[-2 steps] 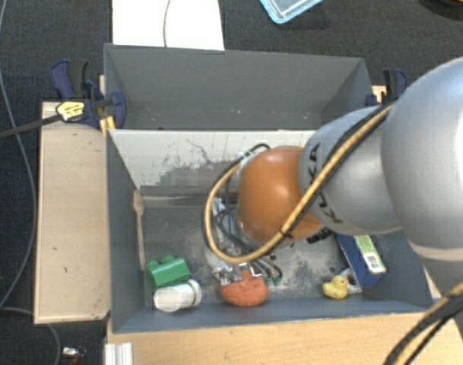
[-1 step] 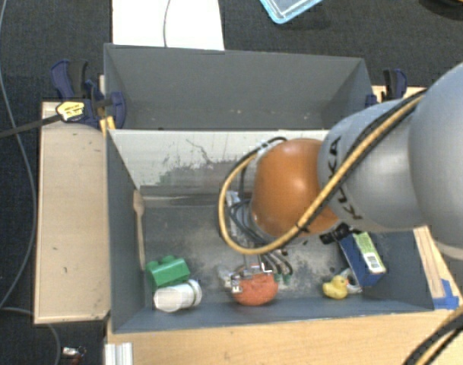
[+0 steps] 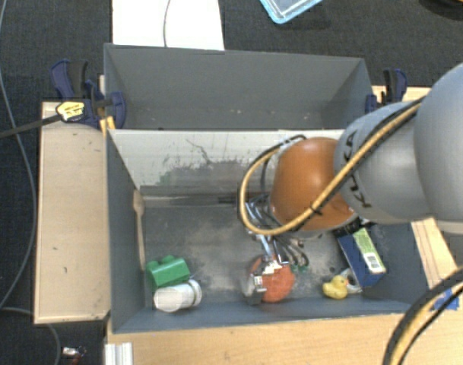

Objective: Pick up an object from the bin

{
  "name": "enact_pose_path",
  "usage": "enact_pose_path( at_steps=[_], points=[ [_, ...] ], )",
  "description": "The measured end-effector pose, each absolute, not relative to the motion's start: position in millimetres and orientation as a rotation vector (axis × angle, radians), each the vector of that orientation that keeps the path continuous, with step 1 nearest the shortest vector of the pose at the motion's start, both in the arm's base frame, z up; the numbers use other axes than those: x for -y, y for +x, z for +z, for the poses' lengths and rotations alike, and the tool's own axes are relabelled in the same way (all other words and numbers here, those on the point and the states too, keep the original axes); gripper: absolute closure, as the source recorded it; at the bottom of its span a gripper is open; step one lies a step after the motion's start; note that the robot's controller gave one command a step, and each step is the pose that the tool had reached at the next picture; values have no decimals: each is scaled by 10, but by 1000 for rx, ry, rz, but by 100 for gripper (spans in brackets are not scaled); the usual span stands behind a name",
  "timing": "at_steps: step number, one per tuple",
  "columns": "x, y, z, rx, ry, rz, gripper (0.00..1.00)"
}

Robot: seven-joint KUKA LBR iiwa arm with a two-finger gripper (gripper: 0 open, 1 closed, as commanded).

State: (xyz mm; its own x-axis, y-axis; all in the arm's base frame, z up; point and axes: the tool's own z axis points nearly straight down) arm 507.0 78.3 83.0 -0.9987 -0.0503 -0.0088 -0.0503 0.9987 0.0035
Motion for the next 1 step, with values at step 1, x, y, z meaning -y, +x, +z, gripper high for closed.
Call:
enact_pose_path(
  at_steps=[1],
  points=[
    [-767,4932,1457,-3145,8,2,100]
  ],
)
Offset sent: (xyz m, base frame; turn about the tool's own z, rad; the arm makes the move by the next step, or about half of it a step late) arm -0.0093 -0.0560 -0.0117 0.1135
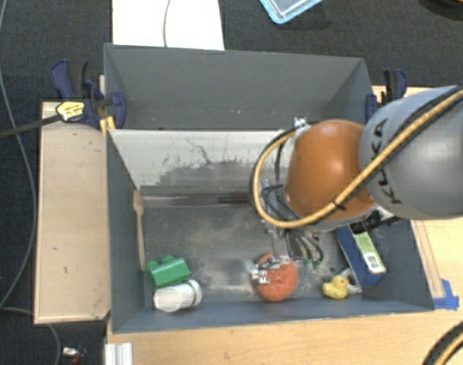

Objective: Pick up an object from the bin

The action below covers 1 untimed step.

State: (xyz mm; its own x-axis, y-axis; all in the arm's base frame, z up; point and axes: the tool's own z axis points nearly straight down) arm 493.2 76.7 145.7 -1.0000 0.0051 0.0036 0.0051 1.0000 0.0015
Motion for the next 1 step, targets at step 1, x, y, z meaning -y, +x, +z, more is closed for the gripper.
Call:
enact_pose_path(
  at_steps=[1],
  points=[
    [-443,4987,1159,3147,-65,-3,100]
  ],
)
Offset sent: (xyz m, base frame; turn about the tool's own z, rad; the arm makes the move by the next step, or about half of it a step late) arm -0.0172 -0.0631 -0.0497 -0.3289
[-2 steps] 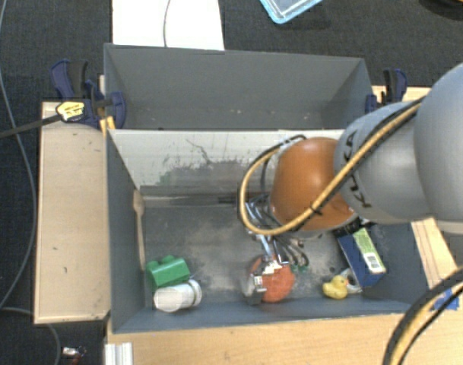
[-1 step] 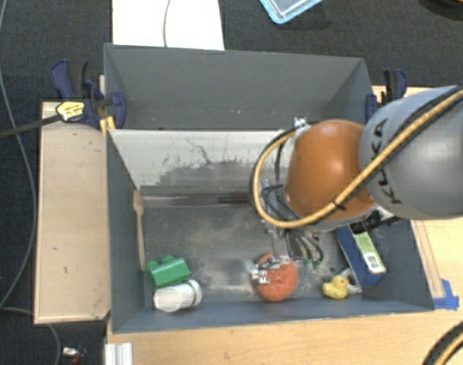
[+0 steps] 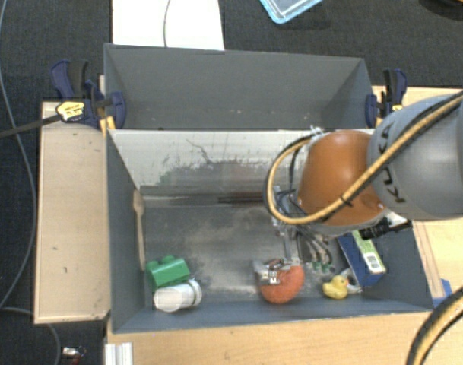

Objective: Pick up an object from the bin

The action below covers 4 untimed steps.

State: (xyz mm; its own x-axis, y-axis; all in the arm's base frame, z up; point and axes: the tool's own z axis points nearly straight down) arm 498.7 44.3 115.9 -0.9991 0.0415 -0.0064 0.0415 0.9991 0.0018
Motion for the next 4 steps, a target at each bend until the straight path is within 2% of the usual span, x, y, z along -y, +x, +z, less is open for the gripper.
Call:
enact_pose_path(
  at_steps=[1,2,3,4],
  points=[
    [-264,4846,991,-3113,-352,5,100],
    [-151,4838,948,-3123,-286,7,100],
    [-132,4804,843,-3086,-578,4,100],
    [-133,4803,846,-3087,-575,4,100]
  ],
)
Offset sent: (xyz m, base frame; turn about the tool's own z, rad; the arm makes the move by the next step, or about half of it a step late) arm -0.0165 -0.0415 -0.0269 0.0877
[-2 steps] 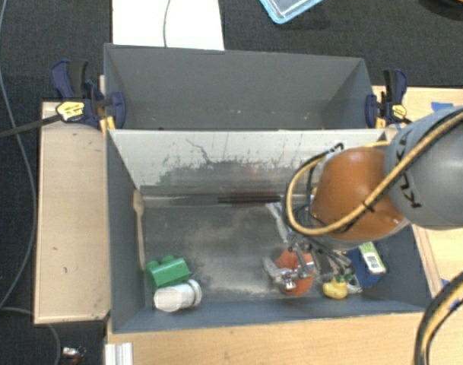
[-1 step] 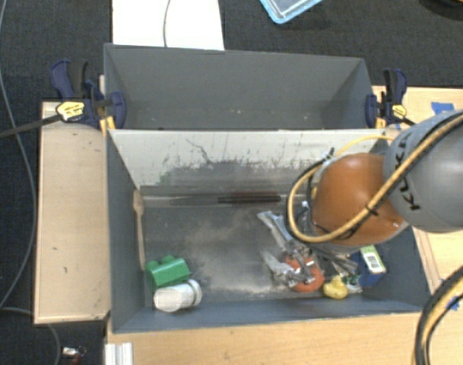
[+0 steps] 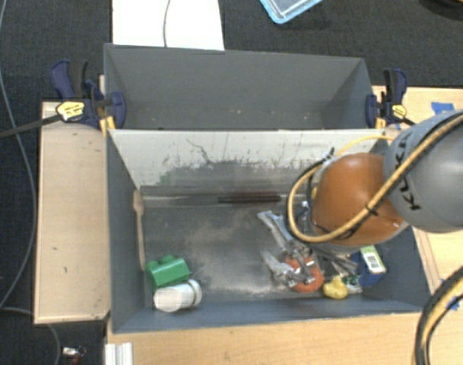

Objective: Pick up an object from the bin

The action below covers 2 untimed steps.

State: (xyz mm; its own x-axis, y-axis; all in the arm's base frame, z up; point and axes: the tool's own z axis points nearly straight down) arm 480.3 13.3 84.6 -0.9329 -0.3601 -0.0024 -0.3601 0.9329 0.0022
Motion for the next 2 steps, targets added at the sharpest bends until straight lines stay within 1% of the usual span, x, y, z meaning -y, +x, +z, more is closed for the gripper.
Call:
enact_pose_path(
  at_steps=[1,2],
  points=[
    [-242,4825,1675,-3075,-632,5,100],
    [410,4812,896,-3040,-772,5,100]
  ],
)
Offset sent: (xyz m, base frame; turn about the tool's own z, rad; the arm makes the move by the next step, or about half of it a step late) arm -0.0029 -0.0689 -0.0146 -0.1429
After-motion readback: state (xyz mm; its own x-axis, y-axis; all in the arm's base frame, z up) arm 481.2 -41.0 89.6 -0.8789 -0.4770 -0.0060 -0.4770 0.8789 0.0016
